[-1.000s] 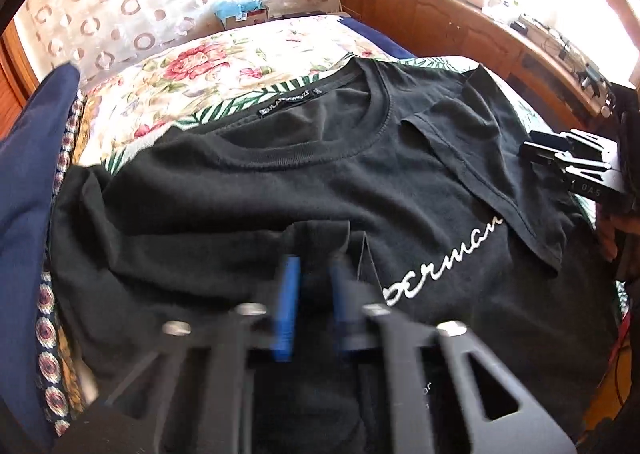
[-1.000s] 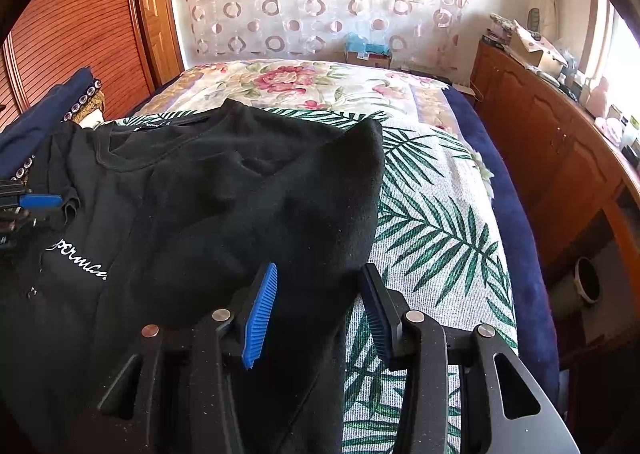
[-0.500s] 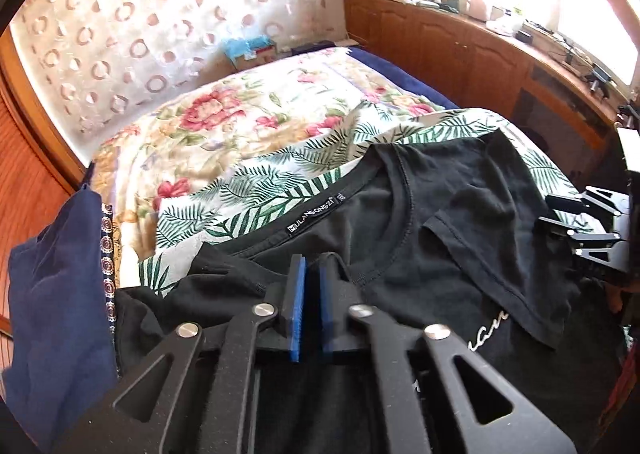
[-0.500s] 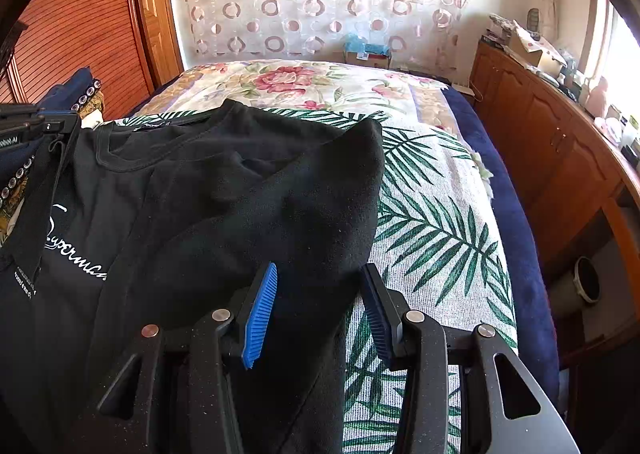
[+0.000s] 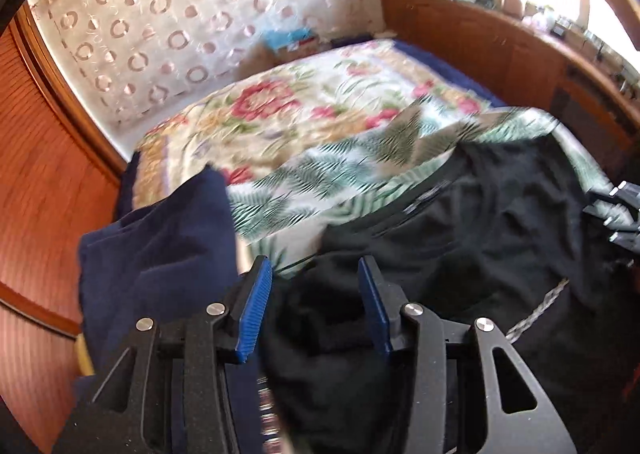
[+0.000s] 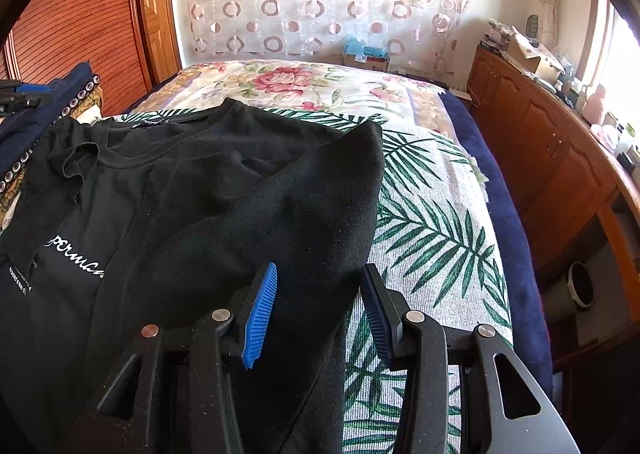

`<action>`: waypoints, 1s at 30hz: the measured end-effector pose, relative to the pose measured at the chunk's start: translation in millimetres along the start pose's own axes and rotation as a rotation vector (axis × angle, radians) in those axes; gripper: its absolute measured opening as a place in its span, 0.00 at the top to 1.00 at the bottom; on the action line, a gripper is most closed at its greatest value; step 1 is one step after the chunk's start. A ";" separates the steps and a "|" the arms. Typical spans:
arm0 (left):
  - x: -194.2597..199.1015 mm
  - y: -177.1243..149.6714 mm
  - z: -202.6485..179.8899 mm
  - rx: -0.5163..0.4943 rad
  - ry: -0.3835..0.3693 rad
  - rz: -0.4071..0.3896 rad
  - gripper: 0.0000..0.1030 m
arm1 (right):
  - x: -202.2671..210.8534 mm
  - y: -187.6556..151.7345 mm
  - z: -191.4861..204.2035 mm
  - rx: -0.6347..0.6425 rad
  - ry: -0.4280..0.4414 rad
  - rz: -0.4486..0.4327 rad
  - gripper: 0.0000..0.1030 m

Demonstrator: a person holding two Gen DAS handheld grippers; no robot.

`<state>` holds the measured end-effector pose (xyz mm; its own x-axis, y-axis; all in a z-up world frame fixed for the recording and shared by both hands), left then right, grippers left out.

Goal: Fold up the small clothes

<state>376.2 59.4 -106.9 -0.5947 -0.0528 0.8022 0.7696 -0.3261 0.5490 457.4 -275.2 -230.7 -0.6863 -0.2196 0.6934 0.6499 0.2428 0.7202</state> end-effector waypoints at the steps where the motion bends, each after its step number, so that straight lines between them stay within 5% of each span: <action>1: -3.1 -3.8 2.6 -0.008 0.008 0.013 0.55 | -0.2 -0.1 0.2 -0.003 0.004 0.001 0.56; 7: -20.5 -19.5 9.2 -0.036 0.034 0.066 0.63 | 2.8 9.7 -5.9 -0.058 0.094 -0.012 0.56; 10: -30.3 -26.4 7.8 -0.067 0.050 0.098 0.63 | -0.1 25.2 -10.9 -0.031 0.101 -0.016 0.47; 21: -42.2 -34.7 9.3 -0.106 0.083 0.145 0.64 | -45.8 61.4 -24.5 -0.013 0.070 0.036 0.45; 25: -45.7 -36.1 11.7 -0.126 0.106 0.149 0.94 | -57.2 65.3 -20.1 -0.012 0.094 0.049 0.45; 30: -17.7 -27.9 18.8 -0.086 0.127 0.039 0.95 | -63.6 71.3 -23.3 -0.012 0.095 0.039 0.45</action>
<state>369.6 87.2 -132.0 -0.5938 -0.1837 0.7833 0.7729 -0.4006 0.4920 555.0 -266.0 -222.9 -0.6267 -0.2992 0.7196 0.6798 0.2416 0.6925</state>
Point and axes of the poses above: each gripper's, at about its wrist camera, not at the fingertips, and x roughly against the way its jaws point, z to its left, y to its top, the point moved 9 cm from there along -x, roughly the way its jaws point, and after that the axes turned 2 degrees about -x, right-handed, at the moved point
